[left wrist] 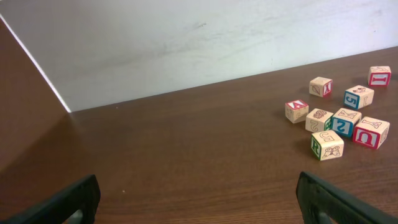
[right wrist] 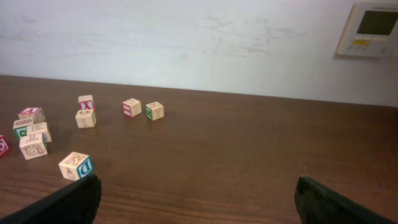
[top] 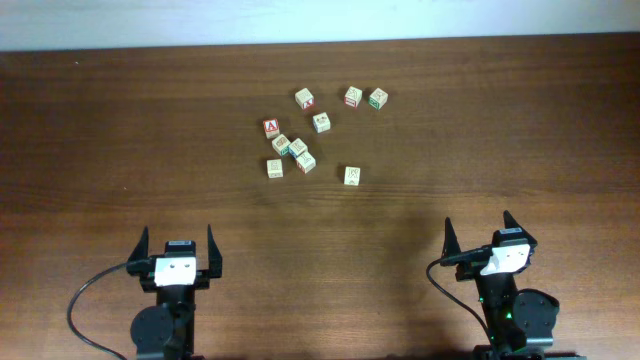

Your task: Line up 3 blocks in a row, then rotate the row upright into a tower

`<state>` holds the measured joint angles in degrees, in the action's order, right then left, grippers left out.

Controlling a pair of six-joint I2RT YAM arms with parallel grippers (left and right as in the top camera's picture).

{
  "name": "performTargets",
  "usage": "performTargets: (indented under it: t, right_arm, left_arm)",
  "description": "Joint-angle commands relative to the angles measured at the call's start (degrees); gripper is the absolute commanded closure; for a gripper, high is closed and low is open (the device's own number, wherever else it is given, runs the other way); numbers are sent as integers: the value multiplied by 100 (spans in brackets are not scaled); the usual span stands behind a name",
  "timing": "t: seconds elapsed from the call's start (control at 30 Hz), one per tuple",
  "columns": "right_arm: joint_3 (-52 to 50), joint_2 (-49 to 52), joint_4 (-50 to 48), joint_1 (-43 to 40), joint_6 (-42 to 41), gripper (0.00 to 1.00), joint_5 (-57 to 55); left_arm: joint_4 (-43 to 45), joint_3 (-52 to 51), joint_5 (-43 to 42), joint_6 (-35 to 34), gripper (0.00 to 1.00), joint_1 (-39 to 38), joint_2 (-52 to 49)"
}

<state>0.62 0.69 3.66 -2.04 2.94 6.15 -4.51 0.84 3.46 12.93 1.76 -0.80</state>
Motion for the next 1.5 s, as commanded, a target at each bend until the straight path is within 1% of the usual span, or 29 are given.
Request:
performTargets:
  t: [0.0, 1.07, 1.2, 1.27, 1.4, 1.47]
  right_arm:
    - [-31, -33, 22, 24, -57, 2, 74]
    - [-31, -33, -28, 24, -57, 2, 74]
    - [-31, -33, -249, 24, -61, 1, 223]
    - [-24, -33, -258, 24, -61, 1, 387]
    - [297, 138, -254, 24, -61, 1, 466]
    - [741, 566, -256, 24, -61, 2, 566]
  left_arm:
    - [13, -35, 44, 87, 1, -22, 46]
    - [13, -35, 50, 87, 1, -22, 46]
    - [24, -35, 107, 87, 1, -22, 46]
    - [138, -31, -70, 83, 1, -22, 46]
    - [363, 26, -68, 39, 1, -22, 37]
    - [363, 175, -68, -297, 1, -22, -125]
